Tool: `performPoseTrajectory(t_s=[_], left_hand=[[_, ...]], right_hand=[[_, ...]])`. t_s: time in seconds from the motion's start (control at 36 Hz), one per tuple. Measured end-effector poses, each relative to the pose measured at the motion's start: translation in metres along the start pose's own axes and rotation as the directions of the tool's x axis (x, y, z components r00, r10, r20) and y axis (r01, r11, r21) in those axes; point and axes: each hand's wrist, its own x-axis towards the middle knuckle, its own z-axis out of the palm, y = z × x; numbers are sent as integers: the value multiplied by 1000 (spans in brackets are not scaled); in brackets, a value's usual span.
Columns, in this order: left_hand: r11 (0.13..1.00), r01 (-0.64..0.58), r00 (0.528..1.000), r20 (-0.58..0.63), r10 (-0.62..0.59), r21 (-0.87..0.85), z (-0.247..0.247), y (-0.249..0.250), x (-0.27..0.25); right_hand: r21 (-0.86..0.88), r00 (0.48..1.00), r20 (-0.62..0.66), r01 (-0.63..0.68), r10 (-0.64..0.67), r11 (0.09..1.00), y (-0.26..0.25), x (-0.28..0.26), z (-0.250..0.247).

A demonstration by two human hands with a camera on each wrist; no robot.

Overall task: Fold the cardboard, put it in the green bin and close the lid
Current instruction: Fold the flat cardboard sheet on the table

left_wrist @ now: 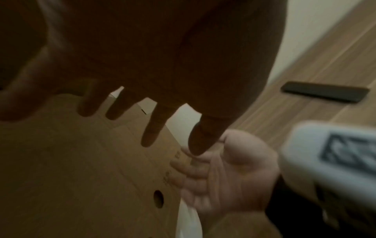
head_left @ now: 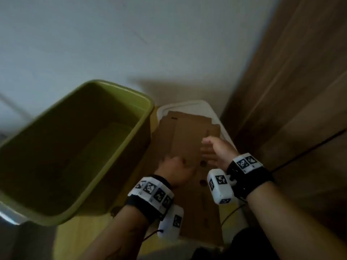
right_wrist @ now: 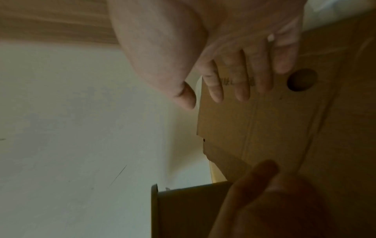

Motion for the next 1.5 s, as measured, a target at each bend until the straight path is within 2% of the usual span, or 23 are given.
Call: performPoseTrajectory(t_s=[0.08,0.14,0.31,0.42,0.5,0.53,0.58,0.64,0.69,0.78,0.83,0.89,1.0,1.11,1.17,1.25,1.31,1.42,1.5], left_hand=[[979,59,998,-24,-65,-194,9,-20,7],[954,15,999,-34,-26,-301,15,-36,4],[941,-95,995,-65,78,-325,30,-61,-9],[981,-102,989,-123,82,-166,39,-61,-40],[991,-125,990,-61,127,39,48,-55,-66],[977,-144,987,-43,152,157,53,-53,-72],[891,-176,979,-22,203,418,66,-50,-85],[810,-189,977,20,214,555,83,-49,-91],[769,-183,976,19,217,613,97,-52,-91],[718,-123,963,-93,254,685,114,-56,-92],[712,-105,939,-166,301,694,119,-57,-93],[741,-119,921,-205,330,661,120,-58,-95],[804,-159,883,-281,375,573,118,-56,-95],[798,-183,867,-289,407,574,110,-47,-94],[779,-178,877,-263,403,601,108,-41,-93],[773,-169,887,-247,390,612,109,-33,-89],[781,-162,890,-252,380,603,110,-28,-87],[775,-168,882,-259,394,609,108,-23,-81],[782,-164,875,-277,397,601,103,-22,-82]], right_hand=[[-27,997,-31,66,-66,997,26,15,7],[-75,993,-19,117,-119,990,47,21,12],[-164,970,51,242,-237,956,62,19,14],[-144,967,129,239,-222,960,60,-2,13],[-66,950,187,268,-252,961,55,-13,12],[-46,945,197,276,-262,960,54,-14,12],[1,940,193,288,-282,958,54,-20,10],[15,939,165,303,-301,953,57,-29,7],[42,937,154,310,-313,950,59,-39,6],[77,932,173,309,-318,948,64,-54,3],[18,935,206,291,-289,956,71,-65,3],[-51,922,246,320,-298,946,81,-74,6],[-205,842,293,519,-454,830,112,-96,9],[-365,770,437,624,-465,691,144,-107,5],[-478,739,466,673,-486,565,154,-110,1],[-698,710,417,650,-567,300,163,-111,-1],[-765,669,393,618,-630,179,167,-107,1],[-790,602,333,598,-726,134,167,-99,-4],[-781,592,349,612,-727,124,157,-104,-13]])
